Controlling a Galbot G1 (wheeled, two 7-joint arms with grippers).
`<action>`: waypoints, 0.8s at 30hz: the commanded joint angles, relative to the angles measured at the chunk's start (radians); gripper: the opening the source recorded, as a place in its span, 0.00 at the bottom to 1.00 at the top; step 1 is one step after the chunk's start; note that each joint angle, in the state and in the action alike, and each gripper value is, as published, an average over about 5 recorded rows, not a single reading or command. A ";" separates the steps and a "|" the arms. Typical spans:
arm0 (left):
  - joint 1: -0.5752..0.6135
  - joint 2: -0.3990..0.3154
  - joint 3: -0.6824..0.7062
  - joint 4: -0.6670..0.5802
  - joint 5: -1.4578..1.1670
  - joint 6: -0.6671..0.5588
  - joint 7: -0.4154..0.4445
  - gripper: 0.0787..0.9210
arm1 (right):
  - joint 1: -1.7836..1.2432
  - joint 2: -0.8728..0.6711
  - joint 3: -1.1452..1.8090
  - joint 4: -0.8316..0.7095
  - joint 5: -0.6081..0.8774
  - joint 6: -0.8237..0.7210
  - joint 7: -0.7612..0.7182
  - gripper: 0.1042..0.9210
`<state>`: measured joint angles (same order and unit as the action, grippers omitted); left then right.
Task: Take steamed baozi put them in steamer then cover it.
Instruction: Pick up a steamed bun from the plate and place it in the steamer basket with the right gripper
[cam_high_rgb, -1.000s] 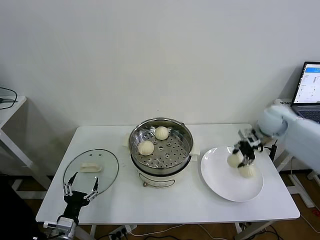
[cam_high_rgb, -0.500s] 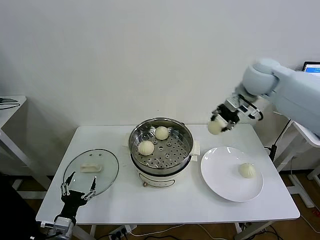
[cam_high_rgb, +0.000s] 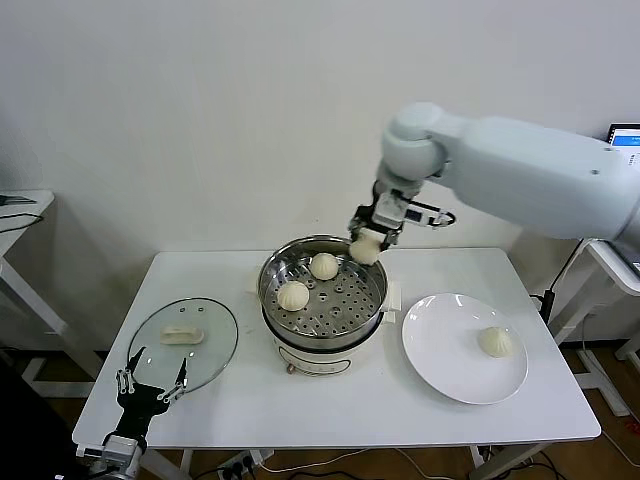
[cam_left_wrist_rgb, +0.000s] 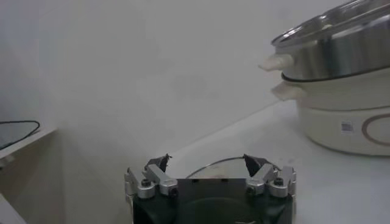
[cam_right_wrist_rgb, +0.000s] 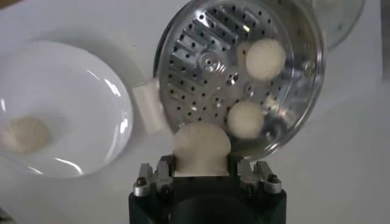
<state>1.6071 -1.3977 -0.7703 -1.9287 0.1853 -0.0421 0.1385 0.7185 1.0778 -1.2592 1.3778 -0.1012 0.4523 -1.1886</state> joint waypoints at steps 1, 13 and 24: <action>-0.006 0.004 -0.008 0.011 -0.005 -0.003 0.004 0.88 | -0.055 0.150 -0.048 -0.030 -0.024 0.138 0.023 0.58; -0.018 0.009 -0.017 0.030 -0.012 -0.002 0.008 0.88 | -0.111 0.182 -0.075 -0.058 0.025 0.152 0.019 0.58; -0.021 0.009 -0.028 0.033 -0.017 -0.002 0.010 0.88 | -0.173 0.218 -0.087 -0.107 0.005 0.157 0.008 0.58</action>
<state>1.5871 -1.3892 -0.7964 -1.8960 0.1692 -0.0440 0.1481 0.5881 1.2617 -1.3366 1.3056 -0.0893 0.5912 -1.1792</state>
